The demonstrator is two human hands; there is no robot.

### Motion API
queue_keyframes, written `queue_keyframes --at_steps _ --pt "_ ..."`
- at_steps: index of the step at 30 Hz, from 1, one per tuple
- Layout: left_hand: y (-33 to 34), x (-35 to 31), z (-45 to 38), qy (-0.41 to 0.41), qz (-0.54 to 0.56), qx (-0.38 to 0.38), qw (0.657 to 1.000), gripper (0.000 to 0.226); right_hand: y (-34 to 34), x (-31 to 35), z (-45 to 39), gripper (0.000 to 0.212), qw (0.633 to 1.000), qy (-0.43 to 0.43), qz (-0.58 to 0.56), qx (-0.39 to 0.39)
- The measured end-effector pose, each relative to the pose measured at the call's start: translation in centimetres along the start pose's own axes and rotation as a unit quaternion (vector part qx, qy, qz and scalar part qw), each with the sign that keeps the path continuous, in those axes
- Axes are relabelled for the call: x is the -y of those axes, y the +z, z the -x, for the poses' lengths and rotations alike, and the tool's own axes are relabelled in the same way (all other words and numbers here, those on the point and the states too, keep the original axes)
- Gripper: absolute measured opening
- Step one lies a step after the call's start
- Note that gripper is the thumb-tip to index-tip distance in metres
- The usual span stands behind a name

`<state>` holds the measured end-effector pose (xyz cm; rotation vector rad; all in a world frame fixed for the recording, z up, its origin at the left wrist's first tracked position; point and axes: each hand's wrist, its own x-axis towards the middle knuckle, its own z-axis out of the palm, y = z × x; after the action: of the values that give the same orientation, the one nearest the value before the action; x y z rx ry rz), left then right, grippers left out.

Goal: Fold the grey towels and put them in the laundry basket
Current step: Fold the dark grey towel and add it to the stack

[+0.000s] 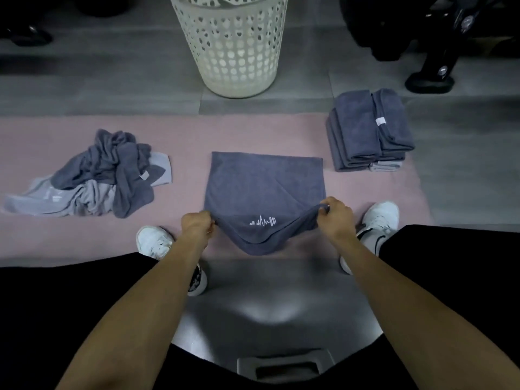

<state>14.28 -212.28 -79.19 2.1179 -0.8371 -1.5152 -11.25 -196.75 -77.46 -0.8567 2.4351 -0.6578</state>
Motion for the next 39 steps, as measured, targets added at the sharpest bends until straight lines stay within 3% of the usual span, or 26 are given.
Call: queue_keyframes --at_steps 2,4,7,10,11,13,16,21,28,33,39 --pt "1.0 1.1 -1.1 0.066 -0.181 -0.043 0.980 0.033 0.4 -0.5 -0.8 0.022 1.000 -0.008 0.020 0.012" --pt "2.5 1.8 -0.7 0.170 -0.338 -0.057 0.924 0.043 0.7 -0.9 -1.8 0.022 0.999 -0.026 0.026 0.013" --pt "6.0 1.8 0.6 0.367 -0.370 0.043 0.853 0.046 0.8 -0.8 -3.0 0.020 0.997 -0.072 0.013 0.018" --pt "9.5 1.9 2.3 0.395 -0.409 0.225 0.791 0.064 0.3 -0.4 -3.8 0.019 0.995 -0.098 0.008 0.016" --pt "10.4 2.0 2.7 0.391 -0.443 0.250 0.767 0.068 0.1 -0.3 -4.0 0.020 0.995 -0.101 0.010 0.015" --pt "11.4 2.3 3.4 0.398 -0.507 0.235 0.728 0.057 -0.3 -0.2 -4.6 0.021 0.994 -0.102 0.022 0.011" --pt "11.4 2.6 2.6 0.422 -0.496 0.163 0.741 0.032 -0.7 -0.2 -5.9 0.021 0.997 -0.075 0.034 0.010" --pt "12.0 -1.4 -0.3 0.440 -0.435 0.103 0.779 0.022 -0.9 0.4 -9.3 0.019 0.999 -0.024 -0.013 0.024" --pt "17.3 -8.8 -5.4 0.463 -0.496 0.120 0.725 0.023 0.3 1.3 -17.4 0.023 0.998 -0.016 -0.059 -0.009" --pt "22.3 -11.1 -10.0 0.451 -0.537 0.139 0.699 0.026 3.1 0.3 -24.2 0.025 0.994 0.036 -0.099 -0.012" --pt "27.0 -10.5 -13.2 0.435 -0.584 0.163 0.665 0.026 6.1 -3.0 -28.0 0.017 0.992 0.061 -0.092 0.056"
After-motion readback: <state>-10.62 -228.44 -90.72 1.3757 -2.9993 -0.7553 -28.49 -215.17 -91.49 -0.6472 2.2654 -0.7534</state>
